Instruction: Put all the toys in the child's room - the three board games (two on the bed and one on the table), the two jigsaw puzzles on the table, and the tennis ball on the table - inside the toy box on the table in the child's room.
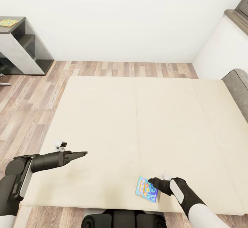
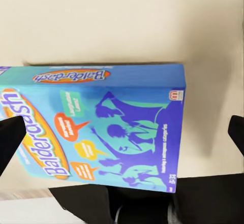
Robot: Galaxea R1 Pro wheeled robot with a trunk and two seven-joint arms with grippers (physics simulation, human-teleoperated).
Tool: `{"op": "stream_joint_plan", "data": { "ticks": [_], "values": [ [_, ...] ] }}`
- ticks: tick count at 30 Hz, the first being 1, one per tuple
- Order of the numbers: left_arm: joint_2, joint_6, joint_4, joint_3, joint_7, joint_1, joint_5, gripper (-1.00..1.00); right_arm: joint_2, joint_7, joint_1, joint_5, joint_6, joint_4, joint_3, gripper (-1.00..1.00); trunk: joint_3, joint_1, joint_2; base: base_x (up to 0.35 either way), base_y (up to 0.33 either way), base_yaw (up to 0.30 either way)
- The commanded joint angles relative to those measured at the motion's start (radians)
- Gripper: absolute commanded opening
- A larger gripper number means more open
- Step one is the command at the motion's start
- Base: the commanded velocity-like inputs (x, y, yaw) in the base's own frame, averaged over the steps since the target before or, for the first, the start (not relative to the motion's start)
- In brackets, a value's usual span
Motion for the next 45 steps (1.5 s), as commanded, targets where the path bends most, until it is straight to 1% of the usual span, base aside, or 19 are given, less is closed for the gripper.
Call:
{"op": "stream_joint_plan", "data": {
  "ticks": [1,7,15,45],
  "values": [
    [0.000,0.011,0.000,0.000,-0.004,0.000,-0.001,1.00,0.001,-0.001,0.000,0.002,0.011,-0.001,-0.005,1.00,-0.001,0.001,-0.002,0.000,0.000,0.000],
    [0.000,0.011,0.000,0.000,-0.004,0.000,-0.001,1.00,0.002,-0.020,0.000,0.001,0.028,-0.001,-0.005,1.00,-0.001,0.001,-0.002,0.000,0.000,0.000],
    [0.000,0.011,0.000,0.000,-0.004,0.000,-0.001,1.00,0.004,-0.023,0.000,0.000,0.030,-0.001,-0.005,1.00,-0.004,0.001,-0.002,0.000,0.000,0.000],
    [-0.001,0.011,0.000,0.000,-0.004,0.000,-0.001,1.00,0.005,-0.022,0.000,0.002,0.023,-0.002,-0.003,1.00,-0.037,0.001,-0.002,0.000,0.000,0.000]
  ]
}}
